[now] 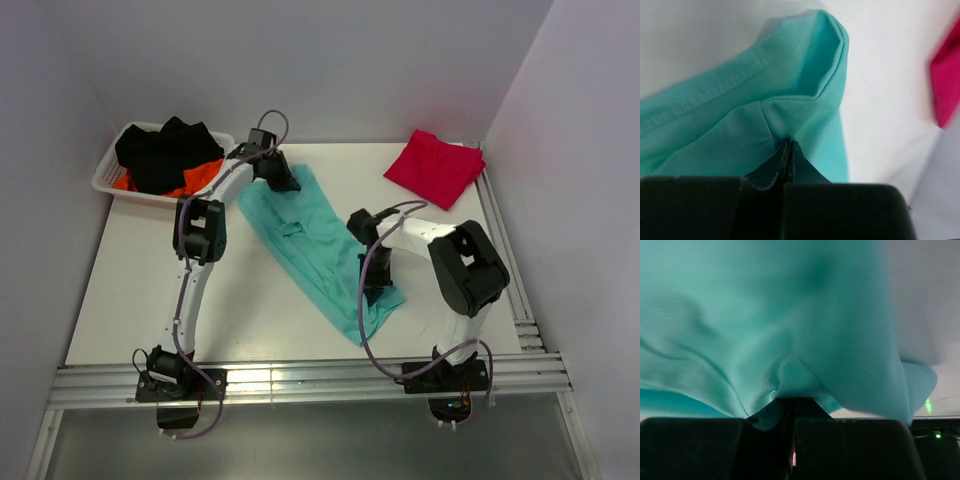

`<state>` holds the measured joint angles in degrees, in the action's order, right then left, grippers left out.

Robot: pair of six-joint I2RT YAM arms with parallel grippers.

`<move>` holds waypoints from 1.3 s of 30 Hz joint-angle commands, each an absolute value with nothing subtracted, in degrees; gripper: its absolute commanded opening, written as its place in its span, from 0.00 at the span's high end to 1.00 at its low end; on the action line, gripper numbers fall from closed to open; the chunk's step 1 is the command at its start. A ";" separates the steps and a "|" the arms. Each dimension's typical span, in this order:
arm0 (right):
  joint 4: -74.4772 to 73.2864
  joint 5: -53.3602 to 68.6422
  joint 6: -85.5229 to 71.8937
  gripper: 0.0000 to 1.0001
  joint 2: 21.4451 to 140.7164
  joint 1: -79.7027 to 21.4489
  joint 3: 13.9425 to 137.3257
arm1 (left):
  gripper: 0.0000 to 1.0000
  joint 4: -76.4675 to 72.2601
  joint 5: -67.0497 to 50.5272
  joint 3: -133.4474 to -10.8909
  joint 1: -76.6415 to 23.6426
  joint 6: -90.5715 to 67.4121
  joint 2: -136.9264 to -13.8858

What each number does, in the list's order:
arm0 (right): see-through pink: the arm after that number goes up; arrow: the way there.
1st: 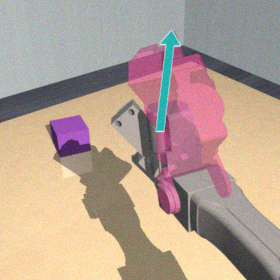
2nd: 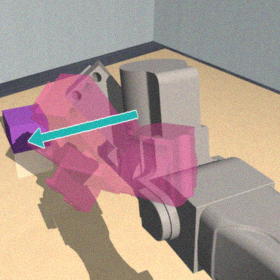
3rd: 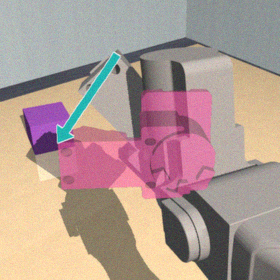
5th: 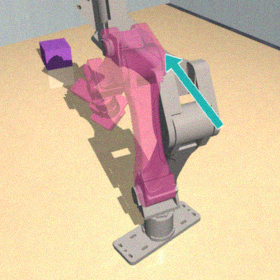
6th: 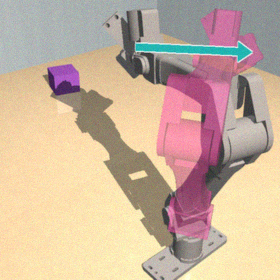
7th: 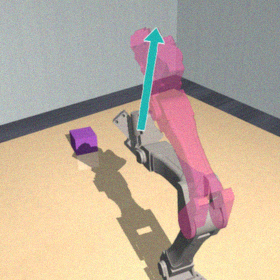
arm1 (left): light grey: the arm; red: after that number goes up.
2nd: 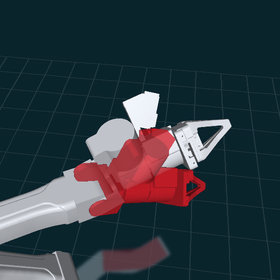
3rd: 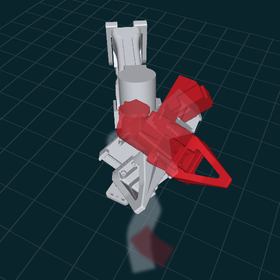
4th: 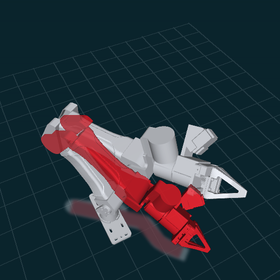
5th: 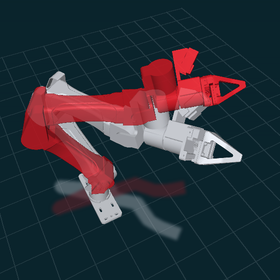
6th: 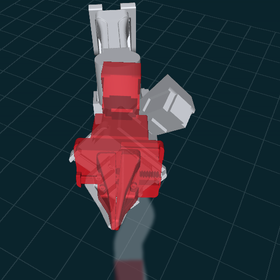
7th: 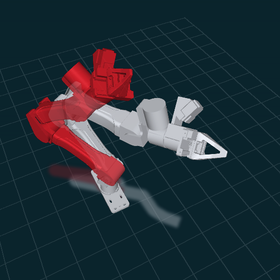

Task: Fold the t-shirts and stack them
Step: Fold the tshirt

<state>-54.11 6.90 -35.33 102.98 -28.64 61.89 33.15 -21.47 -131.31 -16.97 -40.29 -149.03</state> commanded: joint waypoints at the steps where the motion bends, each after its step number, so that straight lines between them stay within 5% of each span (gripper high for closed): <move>1: -51.77 11.50 -35.52 1.00 103.97 -35.84 64.59 | 0.96 17.79 -39.17 -133.16 -20.65 -46.64 -150.64; 5: -50.89 14.84 -32.44 1.00 107.13 -41.65 69.24 | 0.78 6.70 -45.17 -134.38 -23.63 -52.64 -150.47; 8: -51.41 14.24 -31.73 1.00 107.93 -44.82 71.71 | 0.49 5.45 -43.43 -137.27 -24.78 -53.79 -149.95; 9: -52.46 13.11 -31.73 1.00 107.76 -45.35 72.33 | 0.25 5.88 -42.20 -137.98 -24.87 -53.70 -149.77; 11: -53.78 11.61 -31.90 0.97 107.14 -46.05 74.34 | 0.02 6.85 -38.60 -138.43 -24.70 -53.18 -148.11; 12: -54.83 10.64 -31.73 0.73 106.62 -46.14 74.79 | 0.01 6.77 -37.80 -138.25 -24.61 -53.17 -147.49; 15: -58.25 7.31 -31.64 0.47 103.81 -46.23 78.74 | 0.01 7.29 -35.78 -138.51 -23.91 -53.26 -144.33; 23: -67.32 -2.63 -29.54 0.41 98.35 -45.79 96.57 | 0.00 20.11 -22.61 -127.92 -20.40 -45.01 -122.13; 26: -65.57 -1.06 -27.16 0.46 101.41 -43.60 100.45 | 0.01 25.91 -16.37 -117.91 -19.69 -40.35 -112.70; 27: -64.70 -0.27 -26.64 0.65 102.99 -42.64 101.59 | 0.01 27.06 -14.09 -115.08 -19.69 -39.65 -110.59; 29: -65.21 4.11 -24.97 0.83 109.66 -39.65 107.71 | 0.02 30.49 -12.31 -106.93 -19.69 -38.94 -105.40; 30: -64.87 5.17 -24.44 1.00 111.95 -38.77 109.58 | 0.05 31.46 -11.00 -104.27 -19.69 -39.54 -103.81; 39: -58.02 11.50 -29.34 1.00 133.06 -30.85 125.15 | 0.09 35.06 -7.30 -78.58 -20.92 -45.17 -85.09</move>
<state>-60.66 7.94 -27.00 131.87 -32.29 121.36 30.59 -10.61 -82.52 -20.36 -43.62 -89.58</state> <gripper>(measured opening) 0.007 0.909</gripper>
